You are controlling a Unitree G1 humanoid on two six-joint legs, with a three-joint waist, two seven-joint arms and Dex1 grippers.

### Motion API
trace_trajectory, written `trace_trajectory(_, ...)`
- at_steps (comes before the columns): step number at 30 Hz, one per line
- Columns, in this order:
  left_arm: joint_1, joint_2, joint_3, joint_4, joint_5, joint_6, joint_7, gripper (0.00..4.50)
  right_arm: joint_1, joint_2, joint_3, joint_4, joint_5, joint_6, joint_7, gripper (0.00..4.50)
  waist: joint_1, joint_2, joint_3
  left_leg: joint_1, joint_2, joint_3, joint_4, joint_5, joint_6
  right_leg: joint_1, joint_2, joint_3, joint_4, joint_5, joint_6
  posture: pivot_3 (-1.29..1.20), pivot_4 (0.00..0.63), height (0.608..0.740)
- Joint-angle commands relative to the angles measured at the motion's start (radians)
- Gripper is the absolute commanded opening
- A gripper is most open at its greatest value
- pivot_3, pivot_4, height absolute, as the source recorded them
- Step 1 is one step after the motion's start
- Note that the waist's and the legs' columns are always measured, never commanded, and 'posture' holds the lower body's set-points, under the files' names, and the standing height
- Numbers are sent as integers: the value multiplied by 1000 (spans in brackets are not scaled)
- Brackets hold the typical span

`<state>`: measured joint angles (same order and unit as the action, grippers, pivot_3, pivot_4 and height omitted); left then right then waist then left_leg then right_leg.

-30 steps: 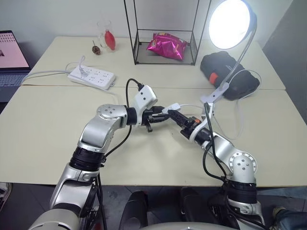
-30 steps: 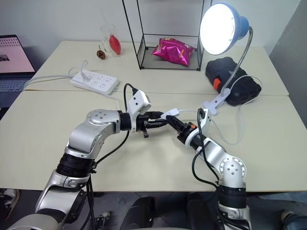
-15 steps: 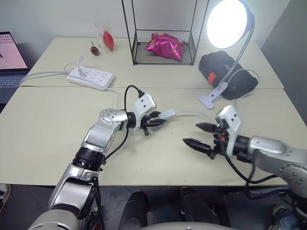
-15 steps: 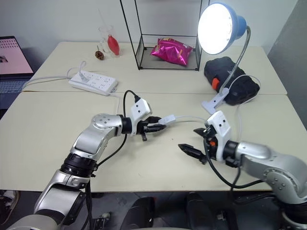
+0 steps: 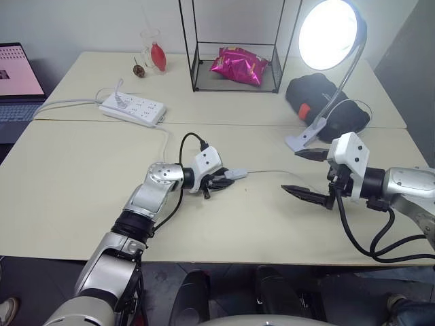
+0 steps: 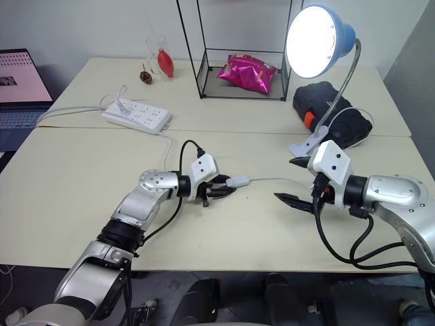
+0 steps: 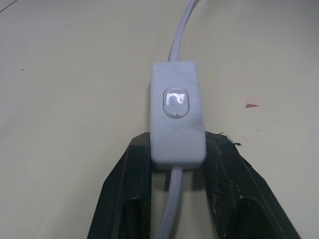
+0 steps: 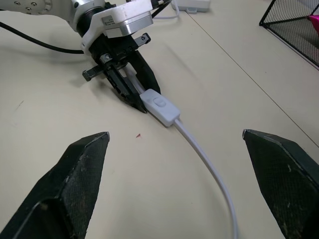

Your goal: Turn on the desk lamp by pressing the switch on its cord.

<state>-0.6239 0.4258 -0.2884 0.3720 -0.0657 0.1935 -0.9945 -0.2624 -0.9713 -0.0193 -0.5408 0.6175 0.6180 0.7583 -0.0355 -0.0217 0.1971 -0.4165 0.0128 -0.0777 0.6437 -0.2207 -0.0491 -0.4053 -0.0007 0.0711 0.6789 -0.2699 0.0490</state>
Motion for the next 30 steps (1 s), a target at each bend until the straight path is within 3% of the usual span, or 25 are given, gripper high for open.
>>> trace_trajectory(1,-2,5,22,-29,-15,18,-18,2681,-32,14,-10,8,-28,-33,33,4500,0,0,0,0,0,0,0,0,0,0,0,0,0,0,0,0,150,740)
trace_trajectory(10,47,67,167,-256,-101,125,38,4467,-20,56,-3,69,-94,-102,91,4500,2,0,0,0,0,-1,0,0,0,0,0,0,0,0,0,0,150,740)
trace_trajectory(16,162,185,298,-523,-210,301,40,4467,-10,71,-31,144,-131,-185,152,4500,1,0,0,1,1,0,0,0,0,0,0,0,1,0,0,0,150,740)
trace_trajectory(22,365,357,457,-688,-263,352,25,4467,-14,48,-63,235,-140,-234,232,4500,-3,0,1,1,1,0,-1,0,0,0,0,0,1,0,-1,0,150,740)
trace_trajectory(30,519,392,612,-779,-350,380,39,4467,-46,39,-84,310,-126,-297,338,4500,3,0,0,1,1,1,0,0,0,0,-1,0,1,0,-1,0,150,740)
